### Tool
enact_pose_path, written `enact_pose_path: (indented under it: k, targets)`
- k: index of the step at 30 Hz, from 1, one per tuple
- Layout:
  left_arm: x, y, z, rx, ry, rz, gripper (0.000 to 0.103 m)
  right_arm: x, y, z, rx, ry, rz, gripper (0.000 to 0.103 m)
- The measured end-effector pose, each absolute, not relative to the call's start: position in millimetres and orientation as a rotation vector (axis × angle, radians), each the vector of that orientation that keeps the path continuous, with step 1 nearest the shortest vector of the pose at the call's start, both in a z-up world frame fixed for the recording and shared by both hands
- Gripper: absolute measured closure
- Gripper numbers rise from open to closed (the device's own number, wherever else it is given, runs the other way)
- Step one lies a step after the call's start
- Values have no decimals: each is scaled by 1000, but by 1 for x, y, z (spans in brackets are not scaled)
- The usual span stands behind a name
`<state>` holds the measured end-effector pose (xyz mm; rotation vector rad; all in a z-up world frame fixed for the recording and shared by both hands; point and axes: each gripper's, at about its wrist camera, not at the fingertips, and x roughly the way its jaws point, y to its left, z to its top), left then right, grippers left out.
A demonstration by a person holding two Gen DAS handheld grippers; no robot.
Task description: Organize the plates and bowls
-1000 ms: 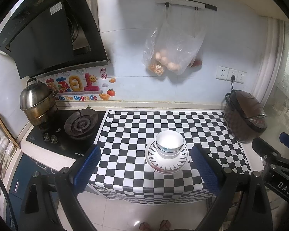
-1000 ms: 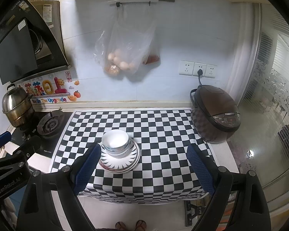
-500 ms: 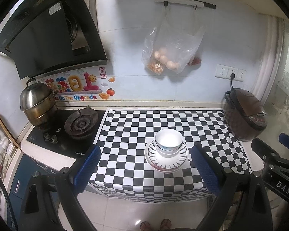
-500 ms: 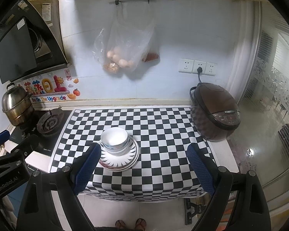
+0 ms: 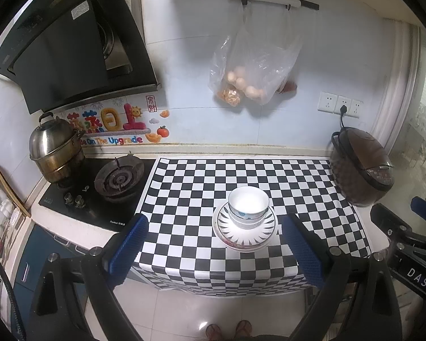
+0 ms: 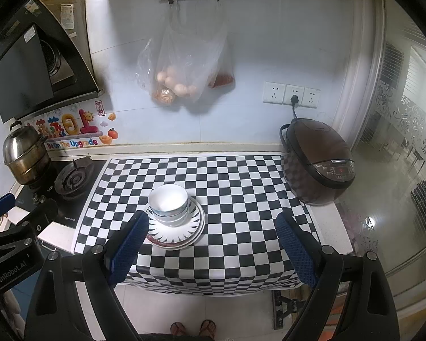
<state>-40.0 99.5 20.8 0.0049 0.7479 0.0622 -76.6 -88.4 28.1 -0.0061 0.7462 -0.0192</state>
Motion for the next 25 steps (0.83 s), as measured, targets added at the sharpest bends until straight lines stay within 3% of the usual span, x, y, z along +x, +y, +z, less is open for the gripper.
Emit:
enact_pose_path:
  k: [25]
  targets:
    - [-40, 103, 19, 9, 741, 61, 7, -75, -94, 24, -1, 754, -2, 10]
